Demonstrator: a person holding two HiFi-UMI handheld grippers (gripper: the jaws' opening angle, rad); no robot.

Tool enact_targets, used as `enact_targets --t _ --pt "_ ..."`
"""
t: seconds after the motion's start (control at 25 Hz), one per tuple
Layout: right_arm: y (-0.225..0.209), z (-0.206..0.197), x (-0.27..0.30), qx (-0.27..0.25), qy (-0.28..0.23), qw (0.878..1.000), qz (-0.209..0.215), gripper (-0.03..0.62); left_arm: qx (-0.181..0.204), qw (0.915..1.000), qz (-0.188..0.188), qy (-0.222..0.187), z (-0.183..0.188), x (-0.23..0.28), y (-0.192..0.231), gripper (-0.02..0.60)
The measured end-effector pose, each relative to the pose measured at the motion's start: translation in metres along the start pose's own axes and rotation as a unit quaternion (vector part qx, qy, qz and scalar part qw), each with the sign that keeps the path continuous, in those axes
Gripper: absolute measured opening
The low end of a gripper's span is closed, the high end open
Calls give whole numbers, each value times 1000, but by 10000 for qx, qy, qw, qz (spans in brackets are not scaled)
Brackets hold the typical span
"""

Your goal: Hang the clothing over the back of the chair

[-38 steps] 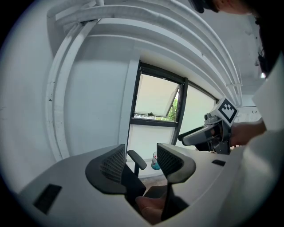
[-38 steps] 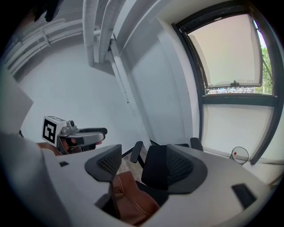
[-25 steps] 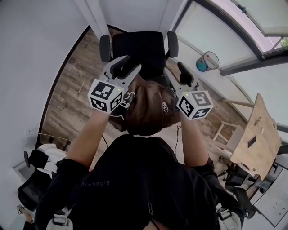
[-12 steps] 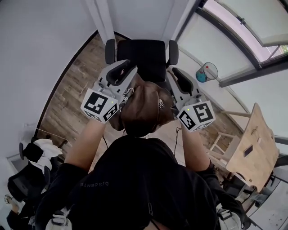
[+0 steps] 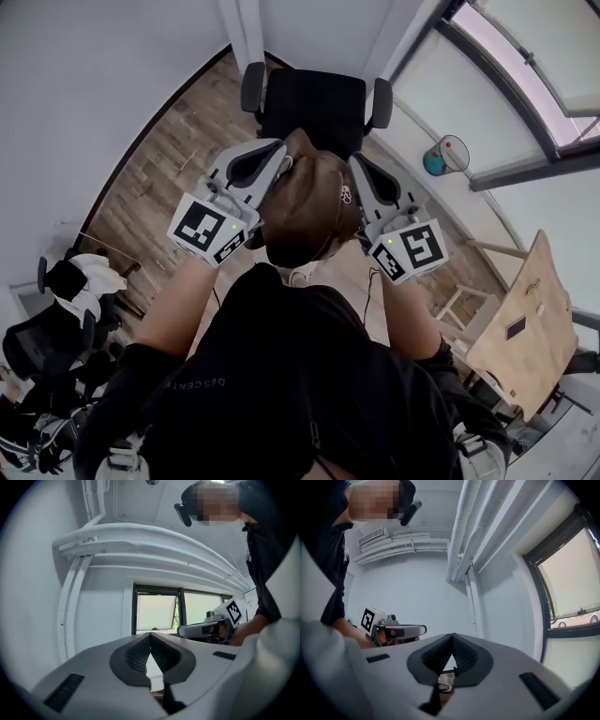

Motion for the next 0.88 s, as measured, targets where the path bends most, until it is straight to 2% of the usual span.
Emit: enact_targets --t 0.16,0.28,0.68,0.88 --pt "24 -4 -6 -86 82 9999 -95 6 40 9998 68 208 -9 -27 3 18" --pt "39 -6 -15 -90 124 9995 -272 6 48 9997 -16 244 -10 -41 1 18" --pt "142 -16 -33 -99 154 9957 -910 6 78 9973 -720 71 -9 -109 -32 18" --pt "176 -20 -60 -124 220 9917 -1258 6 20 9944 -1056 3 -10 -134 -51 18"
Point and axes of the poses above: the fingertips, and each gripper's own axes: x forward along the fingers, y to its left, z out of its top, the point moved 2 cm from there along -x, backward along the fingers, and after that the axes turned 3 degrees about z, right-handed, at the moved point
